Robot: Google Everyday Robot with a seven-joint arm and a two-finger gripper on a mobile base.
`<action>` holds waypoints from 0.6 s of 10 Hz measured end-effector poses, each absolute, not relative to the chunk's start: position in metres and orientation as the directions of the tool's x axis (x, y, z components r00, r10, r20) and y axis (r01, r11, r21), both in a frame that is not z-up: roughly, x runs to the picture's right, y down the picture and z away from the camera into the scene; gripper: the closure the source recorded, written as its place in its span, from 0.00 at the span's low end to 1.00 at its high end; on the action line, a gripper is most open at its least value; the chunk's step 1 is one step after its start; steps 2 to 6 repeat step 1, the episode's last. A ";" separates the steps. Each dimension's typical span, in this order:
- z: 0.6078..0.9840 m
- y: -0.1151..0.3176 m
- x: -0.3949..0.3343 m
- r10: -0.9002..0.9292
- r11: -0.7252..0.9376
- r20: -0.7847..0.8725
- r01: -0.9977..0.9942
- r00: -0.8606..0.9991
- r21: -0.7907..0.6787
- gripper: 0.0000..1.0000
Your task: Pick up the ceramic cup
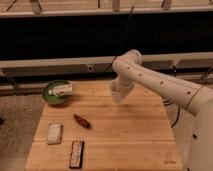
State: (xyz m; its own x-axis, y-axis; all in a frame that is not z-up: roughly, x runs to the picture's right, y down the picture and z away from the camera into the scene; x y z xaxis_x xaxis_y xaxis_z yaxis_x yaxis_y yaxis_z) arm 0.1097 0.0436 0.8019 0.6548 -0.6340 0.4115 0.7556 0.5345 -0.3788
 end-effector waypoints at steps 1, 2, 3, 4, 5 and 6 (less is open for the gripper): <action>0.799 0.043 0.109 -0.639 0.529 0.414 0.761 0.649 -0.376 0.98; 0.799 0.043 0.109 -0.639 0.529 0.414 0.761 0.649 -0.376 0.98; 0.799 0.043 0.109 -0.639 0.529 0.414 0.761 0.649 -0.376 0.98; 0.799 0.043 0.109 -0.639 0.529 0.414 0.761 0.649 -0.376 0.98; 0.799 0.043 0.109 -0.639 0.529 0.414 0.761 0.649 -0.376 0.98; 0.799 0.043 0.109 -0.639 0.529 0.414 0.761 0.649 -0.376 0.98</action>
